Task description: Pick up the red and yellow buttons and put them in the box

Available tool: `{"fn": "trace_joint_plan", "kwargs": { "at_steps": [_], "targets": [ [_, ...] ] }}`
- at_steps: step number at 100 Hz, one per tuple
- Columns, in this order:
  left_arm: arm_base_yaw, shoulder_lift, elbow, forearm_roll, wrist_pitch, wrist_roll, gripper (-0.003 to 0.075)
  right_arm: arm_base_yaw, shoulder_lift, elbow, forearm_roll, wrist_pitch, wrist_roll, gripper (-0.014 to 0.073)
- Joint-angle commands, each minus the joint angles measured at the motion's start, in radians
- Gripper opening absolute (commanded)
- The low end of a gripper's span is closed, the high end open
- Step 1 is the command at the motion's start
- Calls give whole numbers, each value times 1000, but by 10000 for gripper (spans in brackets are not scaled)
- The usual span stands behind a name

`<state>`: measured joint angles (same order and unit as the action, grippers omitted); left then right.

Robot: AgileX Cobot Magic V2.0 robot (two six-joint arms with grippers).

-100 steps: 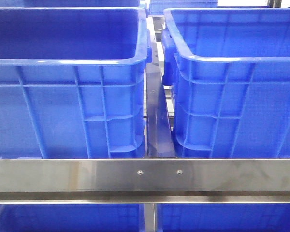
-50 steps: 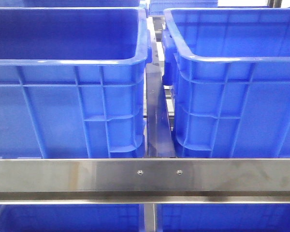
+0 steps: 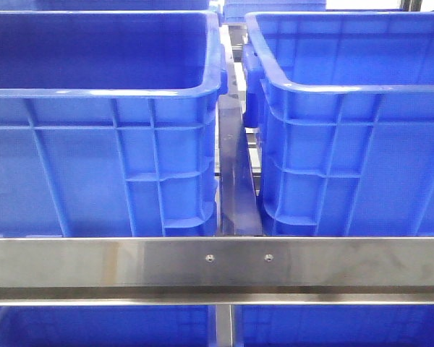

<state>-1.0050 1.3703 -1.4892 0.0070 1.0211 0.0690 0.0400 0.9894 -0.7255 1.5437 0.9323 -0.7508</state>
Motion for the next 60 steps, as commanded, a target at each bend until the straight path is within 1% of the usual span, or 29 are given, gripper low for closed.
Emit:
{"fn": "trace_joint_plan", "kwargs": {
  "at_steps": [1, 24, 41, 60],
  "targets": [
    [-8, -36, -33, -7, -59, -1, -19, 7, 18, -48, 85, 52, -27, 523],
    [-8, -36, -33, -7, -59, -1, -19, 93, 62, -116, 86, 60, -34, 523],
    [-8, -36, -33, -7, -59, -1, -19, 163, 98, -125, 85, 62, -34, 523],
    [-8, -36, -33, -7, -59, -1, -19, 173, 120, -125, 84, 67, -34, 519]
  ]
}}
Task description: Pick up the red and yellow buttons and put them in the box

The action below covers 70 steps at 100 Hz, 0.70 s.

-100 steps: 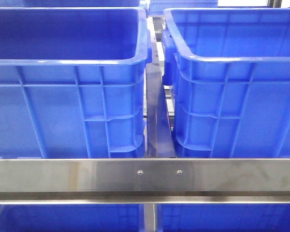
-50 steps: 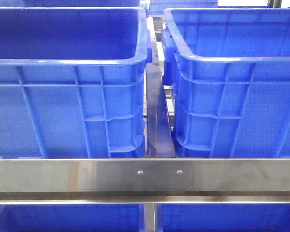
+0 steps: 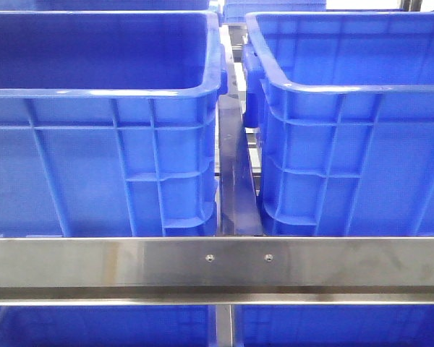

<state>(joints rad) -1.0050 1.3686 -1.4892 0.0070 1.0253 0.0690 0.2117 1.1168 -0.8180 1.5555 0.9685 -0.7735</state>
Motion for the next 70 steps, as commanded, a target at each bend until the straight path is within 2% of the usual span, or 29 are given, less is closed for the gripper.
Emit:
{"fn": "trace_joint_plan", "kwargs": {
  "at_steps": [1, 13, 18, 42, 52, 59, 70],
  "targets": [
    [-8, -35, -33, -7, -63, -1, -19, 1, -8, -33, 73, 30, -11, 519],
    [-8, -35, -33, -7, -63, -1, -19, 1, -8, -33, 71, 36, -11, 514],
    [-8, -35, -33, -7, -63, -1, -19, 1, -8, -33, 69, 38, -11, 486],
    [-8, -35, -33, -7, -63, -1, -19, 1, -8, -33, 67, 51, -11, 171],
    [-8, -35, -33, -7, -63, -1, -14, 1, -8, -33, 67, 51, -11, 130],
    [-8, -35, -33, -7, -63, -1, 28, 1, -8, -33, 67, 50, -11, 131],
    [-8, -35, -33, 12, -61, -1, 169, 1, -8, -33, 67, 43, -11, 131]
  ]
}}
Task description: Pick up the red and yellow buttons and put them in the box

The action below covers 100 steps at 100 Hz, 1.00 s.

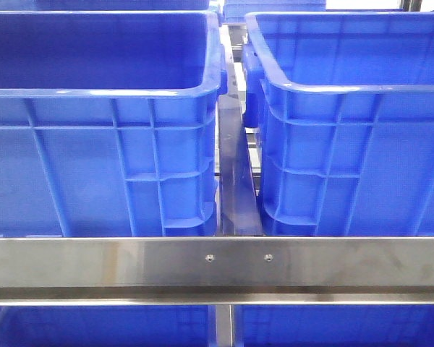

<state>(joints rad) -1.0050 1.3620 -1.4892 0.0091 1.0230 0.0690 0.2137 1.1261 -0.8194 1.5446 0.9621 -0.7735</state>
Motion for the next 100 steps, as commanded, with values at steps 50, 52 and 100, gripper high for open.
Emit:
{"fn": "trace_joint_plan", "kwargs": {
  "at_steps": [50, 52, 100],
  "targets": [
    [17, -28, -33, 61, -42, -69, 458, -3, -17, -31, 78, -65, -44, 131],
    [23, -28, -33, 59, -42, -69, 458, -3, -17, -31, 78, -73, -48, 131],
    [360, -55, -8, 22, -54, -79, 458, -4, -17, -31, 77, -227, -90, 131]
  ]
}}
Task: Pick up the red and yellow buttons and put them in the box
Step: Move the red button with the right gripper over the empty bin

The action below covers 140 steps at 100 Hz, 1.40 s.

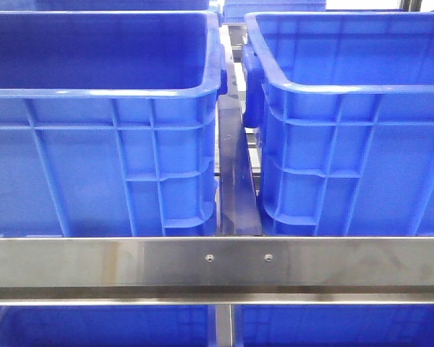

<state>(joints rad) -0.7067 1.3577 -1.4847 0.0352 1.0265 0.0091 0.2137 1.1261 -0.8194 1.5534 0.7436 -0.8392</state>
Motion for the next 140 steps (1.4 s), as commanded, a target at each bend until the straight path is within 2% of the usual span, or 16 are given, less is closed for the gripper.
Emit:
{"fn": "trace_joint_plan", "kwargs": {
  "at_steps": [1, 25, 44, 75, 98, 124, 131, 140],
  "targets": [
    [67, -57, -10, -4, -58, -22, 458, -4, -17, -31, 68, -11, -24, 131],
    [244, -207, 156, -4, -133, -60, 458, -4, -17, -31, 68, -76, -51, 131],
    [324, -369, 316, -6, -191, -86, 457, -4, -17, -31, 68, -153, -58, 131],
    [406, -543, 471, 4, -231, -91, 456, -4, -17, -31, 68, -290, -111, 131],
    [412, -556, 482, 10, -238, -91, 447, -4, -17, -49, 50, -539, -244, 131],
    [412, -556, 482, 10, -250, -91, 359, -4, 8, -108, 48, -829, -478, 131],
    [412, -556, 482, 10, -250, -91, 300, -4, 38, -124, 48, -874, -522, 131],
    [412, -556, 482, 10, -250, -91, 181, -4, 93, -147, 48, -924, -560, 131]
  ]
}}
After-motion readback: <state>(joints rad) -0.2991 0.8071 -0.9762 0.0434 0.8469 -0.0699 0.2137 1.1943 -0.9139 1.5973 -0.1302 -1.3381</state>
